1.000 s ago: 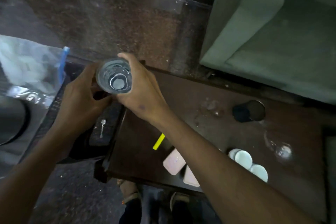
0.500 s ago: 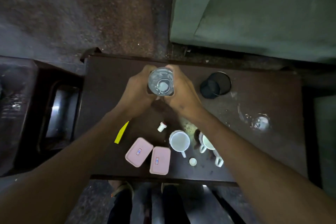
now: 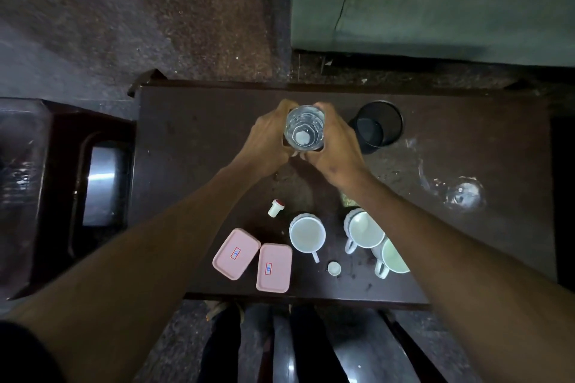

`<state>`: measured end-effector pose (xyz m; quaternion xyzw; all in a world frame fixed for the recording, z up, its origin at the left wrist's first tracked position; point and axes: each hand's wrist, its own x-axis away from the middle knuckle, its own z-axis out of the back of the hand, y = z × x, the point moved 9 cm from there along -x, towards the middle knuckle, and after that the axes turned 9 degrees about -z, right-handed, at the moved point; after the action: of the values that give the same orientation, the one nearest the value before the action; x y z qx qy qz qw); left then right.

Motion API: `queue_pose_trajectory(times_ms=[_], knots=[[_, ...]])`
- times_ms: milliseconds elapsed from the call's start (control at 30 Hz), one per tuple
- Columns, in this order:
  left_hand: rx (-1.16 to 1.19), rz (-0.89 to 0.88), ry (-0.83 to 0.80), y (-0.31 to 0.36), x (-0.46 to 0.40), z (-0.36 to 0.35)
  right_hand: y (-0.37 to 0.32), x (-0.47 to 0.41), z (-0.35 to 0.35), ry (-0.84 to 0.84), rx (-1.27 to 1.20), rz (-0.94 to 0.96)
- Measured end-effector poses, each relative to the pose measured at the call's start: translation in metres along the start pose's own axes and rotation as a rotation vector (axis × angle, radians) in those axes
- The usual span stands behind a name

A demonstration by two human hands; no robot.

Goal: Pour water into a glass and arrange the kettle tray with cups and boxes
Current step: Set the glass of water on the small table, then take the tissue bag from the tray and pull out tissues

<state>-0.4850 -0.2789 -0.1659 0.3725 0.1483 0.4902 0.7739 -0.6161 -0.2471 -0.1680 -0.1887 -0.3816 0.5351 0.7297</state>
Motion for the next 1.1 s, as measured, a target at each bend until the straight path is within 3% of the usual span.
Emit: queue_pose_trajectory(times_ms=[433,500,667,867,1100], knots=[[0.014,0.015,-0.038,0.007,-0.007,-0.015,0.017,-0.001,0.006,-0.023,0.114,-0.032],[0.017,0.101,0.073,-0.036,0.022,0.060,-0.070,0.003,-0.020,-0.040,0.133,0.138],[0.071,0.100,0.093,-0.030,0.030,0.058,-0.045,0.011,0.032,0.067,0.165,0.093],[0.027,0.179,0.486,-0.087,0.100,0.219,-0.185,0.001,-0.016,0.071,0.211,0.284],[-0.077,0.325,0.929,-0.163,0.236,0.395,-0.385,0.014,-0.150,-0.067,0.179,0.498]])
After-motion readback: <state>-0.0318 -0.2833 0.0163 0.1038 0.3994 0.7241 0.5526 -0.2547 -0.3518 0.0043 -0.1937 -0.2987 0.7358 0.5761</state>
